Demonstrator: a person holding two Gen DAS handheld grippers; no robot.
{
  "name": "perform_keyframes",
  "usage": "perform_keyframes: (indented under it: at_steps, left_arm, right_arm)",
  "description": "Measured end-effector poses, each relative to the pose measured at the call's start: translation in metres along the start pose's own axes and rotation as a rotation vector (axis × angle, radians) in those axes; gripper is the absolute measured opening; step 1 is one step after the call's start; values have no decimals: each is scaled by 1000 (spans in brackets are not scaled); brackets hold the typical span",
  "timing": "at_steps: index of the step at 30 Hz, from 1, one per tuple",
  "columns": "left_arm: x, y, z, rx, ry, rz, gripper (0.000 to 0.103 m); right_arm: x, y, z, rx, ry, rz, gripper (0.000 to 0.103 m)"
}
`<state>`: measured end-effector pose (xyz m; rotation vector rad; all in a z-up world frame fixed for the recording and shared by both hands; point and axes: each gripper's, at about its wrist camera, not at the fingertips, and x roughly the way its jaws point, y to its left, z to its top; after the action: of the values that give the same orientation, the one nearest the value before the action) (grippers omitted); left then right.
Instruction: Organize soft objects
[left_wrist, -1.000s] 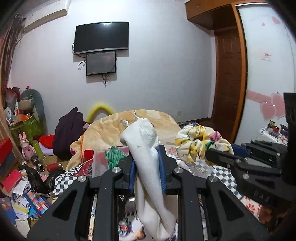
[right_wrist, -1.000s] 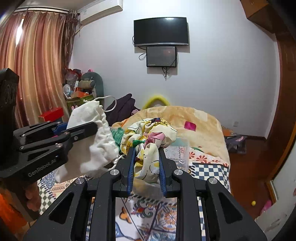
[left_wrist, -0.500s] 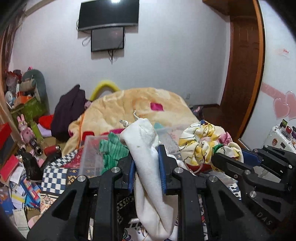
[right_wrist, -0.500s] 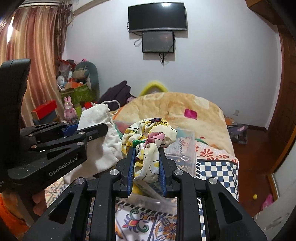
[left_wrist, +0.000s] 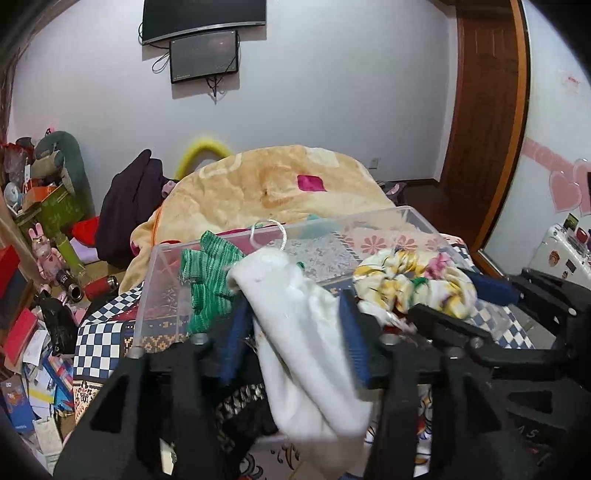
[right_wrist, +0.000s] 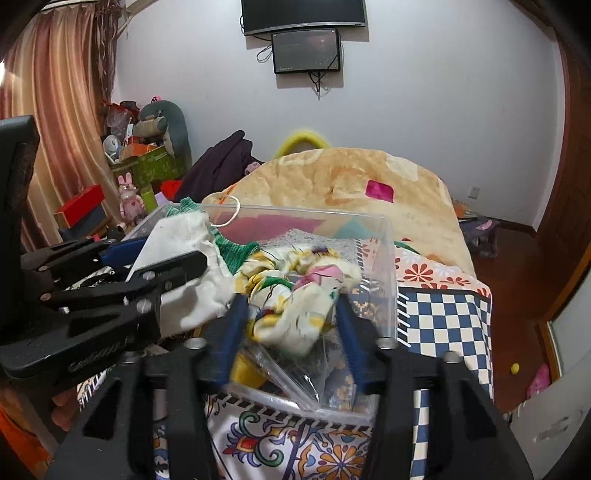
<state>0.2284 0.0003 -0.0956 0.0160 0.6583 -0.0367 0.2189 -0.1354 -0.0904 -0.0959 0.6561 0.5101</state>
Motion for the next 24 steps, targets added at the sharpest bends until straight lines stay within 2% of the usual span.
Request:
perform_keyframes:
  at_steps: [3,5,11,17,24]
  left_arm:
    - [-15,0,-5,-4,-28,-9,54]
    - [-25,1,-9,-13,-46,-25,58]
    - [-66,-2,-15,7,-123,-31,59]
    - [-110,4,-14,-22,-205,-55,61]
    - [-163,12,-8,-52,-318,-63,70]
  right_arm:
    - [-7,0,0,-7,-9,-7,63]
    - [-14,0,-1,-11,-22,-5,64]
    - [-40,4,-4,-54,-72,-35,65]
    - [-81,10,4,-65,-182,-39,65]
    - [-130,18,15,-58,-324,-30,67]
